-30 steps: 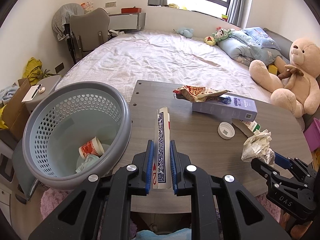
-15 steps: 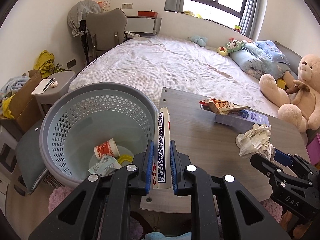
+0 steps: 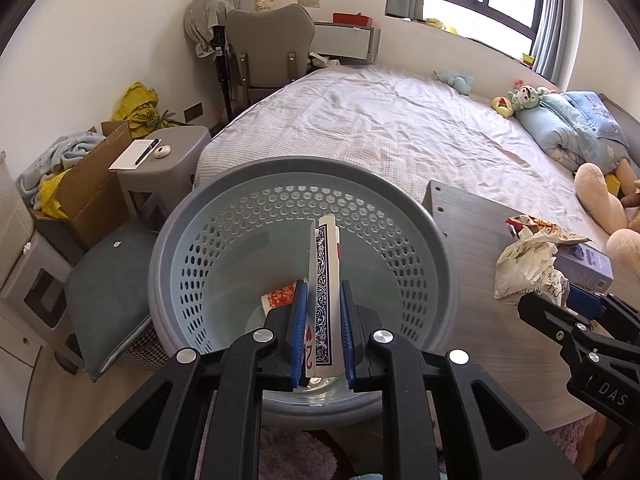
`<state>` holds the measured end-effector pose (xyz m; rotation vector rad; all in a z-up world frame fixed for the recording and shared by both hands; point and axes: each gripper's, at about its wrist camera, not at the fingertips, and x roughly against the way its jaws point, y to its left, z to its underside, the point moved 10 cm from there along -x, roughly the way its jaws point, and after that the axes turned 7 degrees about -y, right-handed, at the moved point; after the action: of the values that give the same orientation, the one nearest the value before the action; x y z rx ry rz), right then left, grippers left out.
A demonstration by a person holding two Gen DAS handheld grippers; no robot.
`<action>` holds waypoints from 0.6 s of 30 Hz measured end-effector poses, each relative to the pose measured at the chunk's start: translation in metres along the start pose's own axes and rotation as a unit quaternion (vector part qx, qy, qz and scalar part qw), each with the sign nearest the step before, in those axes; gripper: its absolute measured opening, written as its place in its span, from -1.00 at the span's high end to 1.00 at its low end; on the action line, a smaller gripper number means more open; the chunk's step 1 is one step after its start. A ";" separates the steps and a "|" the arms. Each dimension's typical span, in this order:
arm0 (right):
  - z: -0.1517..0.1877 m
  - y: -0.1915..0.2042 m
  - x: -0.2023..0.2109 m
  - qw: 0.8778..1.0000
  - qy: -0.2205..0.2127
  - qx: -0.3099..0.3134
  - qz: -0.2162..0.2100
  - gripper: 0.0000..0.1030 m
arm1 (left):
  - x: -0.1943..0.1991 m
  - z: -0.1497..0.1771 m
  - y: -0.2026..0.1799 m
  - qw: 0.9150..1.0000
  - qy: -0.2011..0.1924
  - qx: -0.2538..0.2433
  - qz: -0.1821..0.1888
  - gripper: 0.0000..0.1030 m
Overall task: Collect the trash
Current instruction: 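Carry the playing card and crumpled paper over the grey basket with both tools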
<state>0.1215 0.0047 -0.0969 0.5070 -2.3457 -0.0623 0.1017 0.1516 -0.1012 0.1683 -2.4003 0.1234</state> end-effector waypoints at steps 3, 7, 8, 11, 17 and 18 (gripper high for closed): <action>-0.007 0.017 -0.010 1.000 0.003 0.013 -0.011 -0.18 | -0.006 -0.004 0.015 1.000 0.000 0.002 -0.014 0.70; -0.015 0.037 -0.022 0.999 0.004 0.028 -0.025 -0.18 | -0.014 -0.009 0.031 1.000 -0.001 0.004 -0.028 0.70; -0.018 0.041 -0.025 0.999 0.004 0.032 -0.028 -0.19 | -0.016 -0.010 0.034 1.000 -0.002 0.003 -0.031 0.70; -0.022 0.052 -0.033 0.999 0.006 0.041 -0.035 -0.19 | -0.021 -0.012 0.042 0.999 -0.002 0.000 -0.039 0.70; -0.025 0.066 -0.049 0.998 0.015 0.054 -0.042 -0.19 | -0.032 -0.014 0.052 0.999 0.003 -0.002 -0.046 0.70; -0.024 0.066 -0.051 0.997 0.017 0.054 -0.043 -0.19 | -0.033 -0.015 0.052 0.999 0.003 -0.002 -0.045 0.70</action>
<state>0.1487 0.0874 -0.0997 0.6568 -2.3016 0.0339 0.1277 0.2077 -0.1147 0.2733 -2.3824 0.0767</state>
